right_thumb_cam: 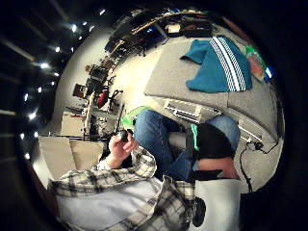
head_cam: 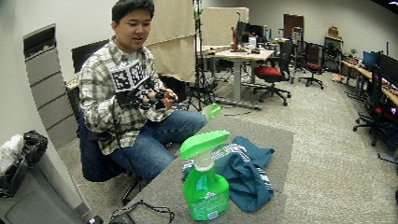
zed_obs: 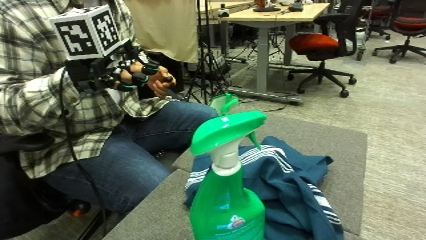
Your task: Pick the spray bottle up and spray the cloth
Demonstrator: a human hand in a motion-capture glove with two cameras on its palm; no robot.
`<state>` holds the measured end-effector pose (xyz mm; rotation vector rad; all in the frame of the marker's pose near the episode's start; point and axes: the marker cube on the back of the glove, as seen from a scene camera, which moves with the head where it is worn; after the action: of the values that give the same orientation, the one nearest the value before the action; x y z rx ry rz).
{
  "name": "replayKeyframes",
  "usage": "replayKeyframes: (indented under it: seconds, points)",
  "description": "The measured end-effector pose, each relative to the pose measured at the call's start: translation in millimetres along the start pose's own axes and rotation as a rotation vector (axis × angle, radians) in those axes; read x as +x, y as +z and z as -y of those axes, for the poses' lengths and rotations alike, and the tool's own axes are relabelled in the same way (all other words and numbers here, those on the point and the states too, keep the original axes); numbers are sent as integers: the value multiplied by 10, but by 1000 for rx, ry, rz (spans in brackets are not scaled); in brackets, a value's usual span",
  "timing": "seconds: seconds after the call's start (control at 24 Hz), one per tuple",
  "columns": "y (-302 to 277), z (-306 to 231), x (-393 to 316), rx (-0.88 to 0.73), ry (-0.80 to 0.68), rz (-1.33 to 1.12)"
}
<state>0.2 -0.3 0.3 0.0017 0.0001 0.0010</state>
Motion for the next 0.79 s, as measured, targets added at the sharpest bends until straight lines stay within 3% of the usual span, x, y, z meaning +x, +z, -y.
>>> replayKeyframes:
  seconds: [0.5, 0.79]
  points:
    - [38, 58, 30, 0, 4, 20]
    - [-14, 300, 405, 61, 60, 123]
